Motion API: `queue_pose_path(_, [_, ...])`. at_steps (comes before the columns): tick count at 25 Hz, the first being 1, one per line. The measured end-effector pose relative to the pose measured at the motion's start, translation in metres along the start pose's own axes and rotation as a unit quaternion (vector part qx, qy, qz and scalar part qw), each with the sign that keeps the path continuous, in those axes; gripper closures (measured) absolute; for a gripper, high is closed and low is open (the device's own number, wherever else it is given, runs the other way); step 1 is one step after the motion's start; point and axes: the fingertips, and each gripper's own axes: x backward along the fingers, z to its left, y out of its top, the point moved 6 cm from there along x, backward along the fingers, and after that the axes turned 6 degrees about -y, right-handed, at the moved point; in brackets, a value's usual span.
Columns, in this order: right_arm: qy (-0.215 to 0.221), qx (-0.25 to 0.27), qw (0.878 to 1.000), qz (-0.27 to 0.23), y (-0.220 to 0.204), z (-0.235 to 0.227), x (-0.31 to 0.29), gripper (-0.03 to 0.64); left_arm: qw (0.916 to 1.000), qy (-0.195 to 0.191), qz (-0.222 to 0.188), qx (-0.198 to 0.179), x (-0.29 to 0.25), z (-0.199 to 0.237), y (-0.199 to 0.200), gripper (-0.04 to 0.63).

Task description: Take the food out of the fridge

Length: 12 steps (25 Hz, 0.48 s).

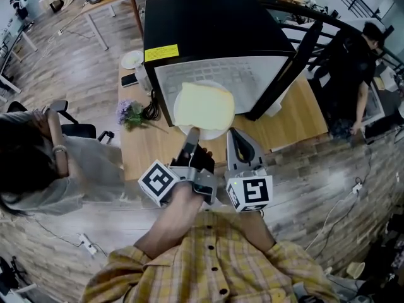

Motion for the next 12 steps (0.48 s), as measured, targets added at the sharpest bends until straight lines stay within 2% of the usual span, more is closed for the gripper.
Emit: queue_pose_path(12, [0.0,-0.005,1.0,-0.002,-0.0055,0.0014,0.0063,0.609,1.0,0.002,-0.002,-0.009,0.0062,0.0023,-0.0034,0.58])
